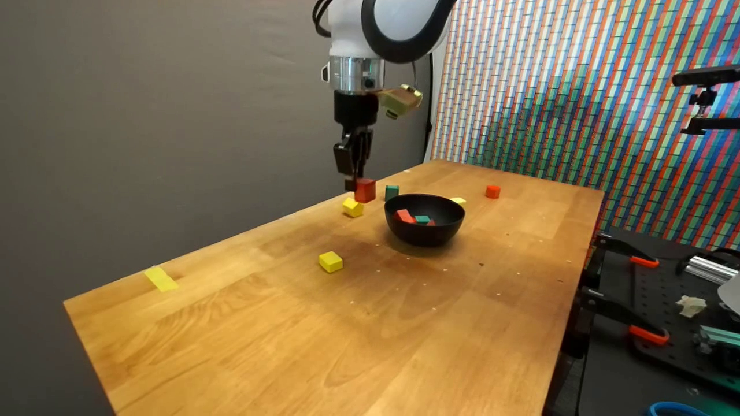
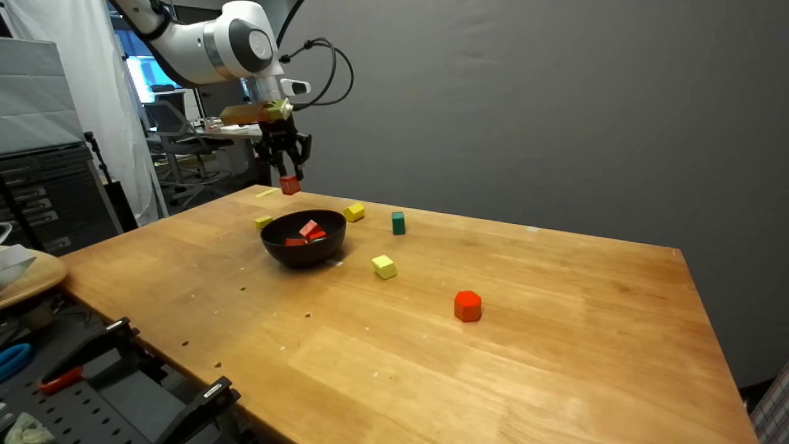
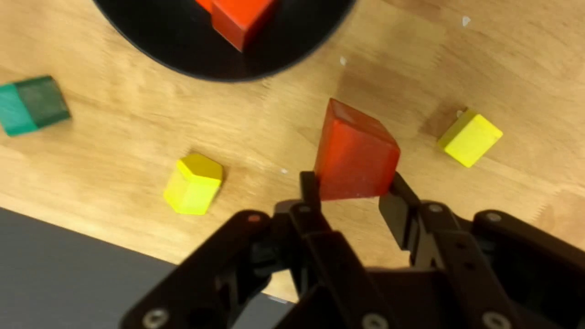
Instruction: Put all the blocks on the table in the black bowl
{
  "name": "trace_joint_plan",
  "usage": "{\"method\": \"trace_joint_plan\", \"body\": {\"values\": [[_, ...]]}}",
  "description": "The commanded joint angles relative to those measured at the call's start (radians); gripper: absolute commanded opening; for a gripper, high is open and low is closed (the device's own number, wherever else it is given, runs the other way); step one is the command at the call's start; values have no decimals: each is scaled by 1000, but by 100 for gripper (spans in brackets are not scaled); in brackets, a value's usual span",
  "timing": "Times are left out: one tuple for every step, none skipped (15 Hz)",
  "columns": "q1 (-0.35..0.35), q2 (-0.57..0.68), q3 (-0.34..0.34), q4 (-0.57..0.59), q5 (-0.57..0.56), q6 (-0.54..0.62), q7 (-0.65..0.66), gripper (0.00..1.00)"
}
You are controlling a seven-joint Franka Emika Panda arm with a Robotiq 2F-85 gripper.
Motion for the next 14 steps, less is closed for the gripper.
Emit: {"method": "trace_joint_plan", "body": {"values": [[-70,-186,-27,-211,-12,-18,55,16],[-89,-205,-40,-249,-20,-2,73,16],[-112,-213,-47,-282,-13,11,81,16],[-134,-218,-48,-310,2,20,80,16],[-152,-216,-44,-332,18,27,76,16],[-167,-216,-44,-353,23,28,76,16],[-179,-213,-38,-371,39,39,73,16],[-186,-214,-37,-388,46,51,77,38],[-190,-219,-34,-404,57,69,81,64],[-192,-225,-32,-417,66,85,85,65],[-190,-243,-28,-427,79,104,93,72],[-188,-250,-27,-433,87,120,99,79],[-184,-270,-25,-439,91,139,110,87],[-179,-288,-24,-442,91,166,124,94]]}}
